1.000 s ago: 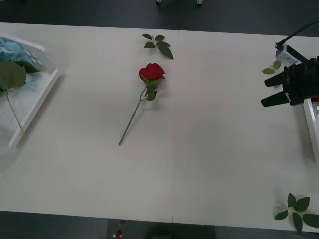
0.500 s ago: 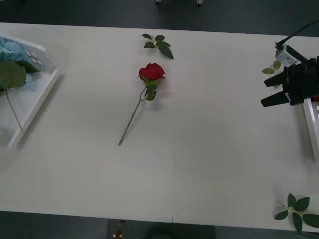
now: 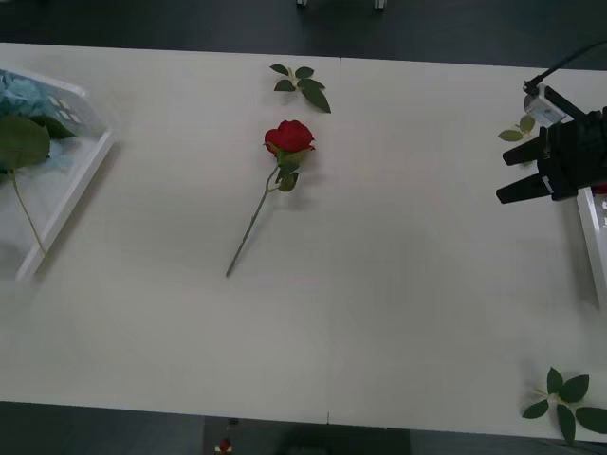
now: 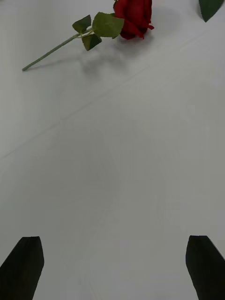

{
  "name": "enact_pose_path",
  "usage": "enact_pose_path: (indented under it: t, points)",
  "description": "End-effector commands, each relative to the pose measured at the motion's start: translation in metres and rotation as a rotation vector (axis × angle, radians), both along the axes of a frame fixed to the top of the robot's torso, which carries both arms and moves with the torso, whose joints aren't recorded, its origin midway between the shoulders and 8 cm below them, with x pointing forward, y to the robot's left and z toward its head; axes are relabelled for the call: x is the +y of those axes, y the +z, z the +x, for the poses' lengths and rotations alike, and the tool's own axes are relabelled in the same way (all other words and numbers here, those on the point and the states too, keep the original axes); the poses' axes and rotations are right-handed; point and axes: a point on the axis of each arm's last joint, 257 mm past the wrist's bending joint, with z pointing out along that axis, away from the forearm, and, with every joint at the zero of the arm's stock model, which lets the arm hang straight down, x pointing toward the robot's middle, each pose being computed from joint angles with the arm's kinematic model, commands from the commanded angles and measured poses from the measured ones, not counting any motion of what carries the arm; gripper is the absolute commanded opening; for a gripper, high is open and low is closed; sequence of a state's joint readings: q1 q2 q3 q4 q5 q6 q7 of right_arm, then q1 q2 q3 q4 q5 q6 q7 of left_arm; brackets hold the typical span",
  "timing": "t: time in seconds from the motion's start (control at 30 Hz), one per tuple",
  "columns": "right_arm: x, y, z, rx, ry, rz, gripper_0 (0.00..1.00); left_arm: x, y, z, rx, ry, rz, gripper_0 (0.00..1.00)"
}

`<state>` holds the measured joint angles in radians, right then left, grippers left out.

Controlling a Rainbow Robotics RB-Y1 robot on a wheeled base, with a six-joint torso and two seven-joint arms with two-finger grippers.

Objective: Put the red flowers into the right box and the blue flowers into the left box

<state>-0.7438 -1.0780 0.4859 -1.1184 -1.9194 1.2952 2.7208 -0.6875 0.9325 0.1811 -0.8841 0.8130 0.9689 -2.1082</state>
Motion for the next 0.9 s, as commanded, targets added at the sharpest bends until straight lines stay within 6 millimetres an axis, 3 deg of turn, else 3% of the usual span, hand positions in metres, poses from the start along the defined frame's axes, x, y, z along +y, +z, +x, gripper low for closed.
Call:
enact_pose_path:
  t: [0.03,0.43,0.7,0.73,0.77,0.8,0.83,0.9]
  points:
    - [0.008,0.006,0.003,-0.003,-0.002,0.020,0.89,-0.004,-0.011,0.007,-0.080,0.038,-0.049,0.00]
    - [0.008,0.006,0.003,-0.003,-0.002,0.020,0.88,-0.021,-0.073,0.006,-0.191,0.074,-0.156,0.00]
    - [0.008,0.006,0.003,-0.003,-0.002,0.020,0.89,-0.022,-0.078,0.006,-0.199,0.070,-0.142,0.02]
    - [0.008,0.006,0.003,-0.003,-0.002,0.020,0.89,-0.022,-0.078,0.006,-0.196,0.070,-0.140,0.28]
    - [0.008,0.006,0.003,-0.003,-0.002,0.020,0.89,-0.022,-0.078,0.005,-0.196,0.069,-0.137,0.46]
    - [0.008,0.006,0.003,-0.003,-0.002,0.020,0.88,-0.021,-0.079,0.005,-0.193,0.069,-0.133,0.79]
    - [0.008,0.006,0.003,-0.003,-0.002,0.020,0.88,-0.020,-0.079,0.005,-0.193,0.069,-0.129,0.93]
    - [0.008,0.006,0.003,-0.003,-0.002,0.020,0.89,-0.020,-0.079,0.005,-0.192,0.067,-0.122,1.00]
